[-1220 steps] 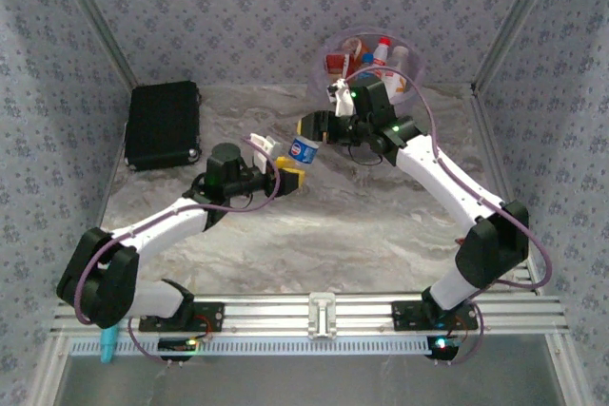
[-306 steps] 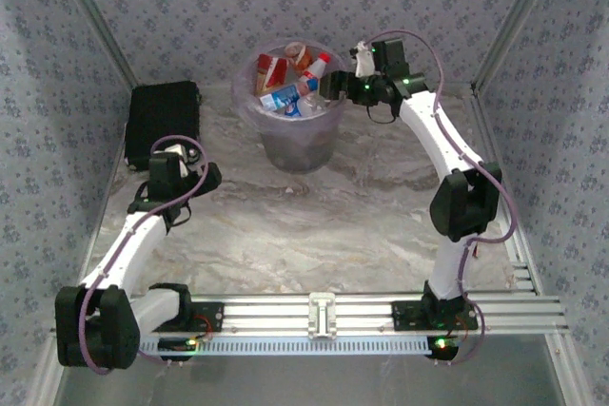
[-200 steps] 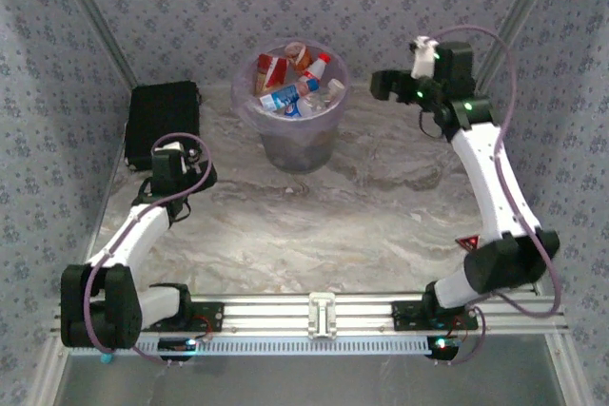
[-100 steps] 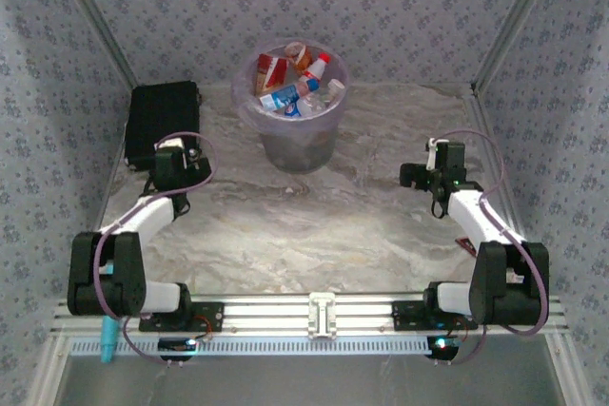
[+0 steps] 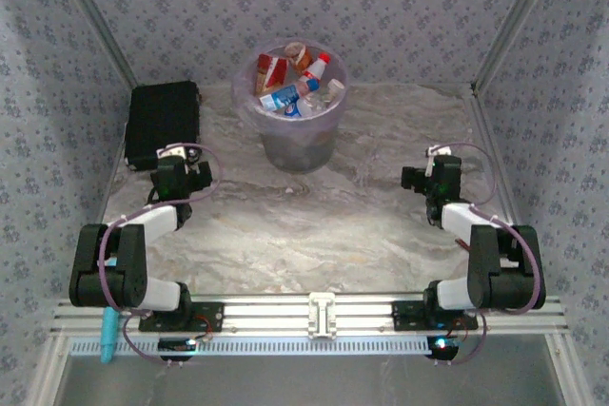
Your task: Put the plastic bottles in the bin
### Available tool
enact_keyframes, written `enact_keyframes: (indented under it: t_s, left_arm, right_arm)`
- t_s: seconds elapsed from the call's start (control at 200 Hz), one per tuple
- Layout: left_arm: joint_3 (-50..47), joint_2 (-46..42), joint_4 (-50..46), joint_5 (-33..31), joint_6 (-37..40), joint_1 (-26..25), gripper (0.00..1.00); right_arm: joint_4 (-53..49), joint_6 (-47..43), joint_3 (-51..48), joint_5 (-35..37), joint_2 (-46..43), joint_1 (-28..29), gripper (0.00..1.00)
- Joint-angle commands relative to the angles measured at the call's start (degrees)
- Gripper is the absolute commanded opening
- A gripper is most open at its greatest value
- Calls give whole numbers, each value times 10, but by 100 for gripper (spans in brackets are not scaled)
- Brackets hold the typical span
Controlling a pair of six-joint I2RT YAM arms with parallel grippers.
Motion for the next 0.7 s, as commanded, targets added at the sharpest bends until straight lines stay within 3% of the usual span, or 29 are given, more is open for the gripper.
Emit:
enact_keyframes:
  t_s: [0.0, 0.175, 0.275, 0.325, 0.41, 0.46, 0.515, 0.565, 0.695]
  left_arm:
    - [-1, 11, 52, -12, 30, 2, 100]
    - [11, 69, 109, -2, 53, 10, 100]
    - [0, 65, 122, 15, 58, 10, 100]
    - [-20, 64, 160, 24, 60, 10, 100]
    - [-62, 95, 274, 53, 65, 18, 100]
    - [-46, 77, 198, 54, 60, 19, 100]
    - [-57, 91, 254, 52, 63, 19, 100]
    - [-47, 79, 208, 54, 61, 18, 100]
    - [-51, 84, 229, 53, 61, 19, 100]
  right_arm:
    - [74, -23, -6, 12, 12, 2, 100]
    - [77, -16, 7, -32, 31, -4, 100]
    - [193, -22, -28, -38, 74, 7, 100]
    - [176, -22, -33, -43, 63, 4, 100]
    - [251, -17, -63, -49, 83, -2, 100]
    - [239, -17, -58, -45, 82, -1, 100]
    - [233, -17, -56, -44, 80, 0, 100]
    - [239, -16, -57, -45, 81, -1, 100]
    - [239, -18, -58, -43, 81, 0, 100]
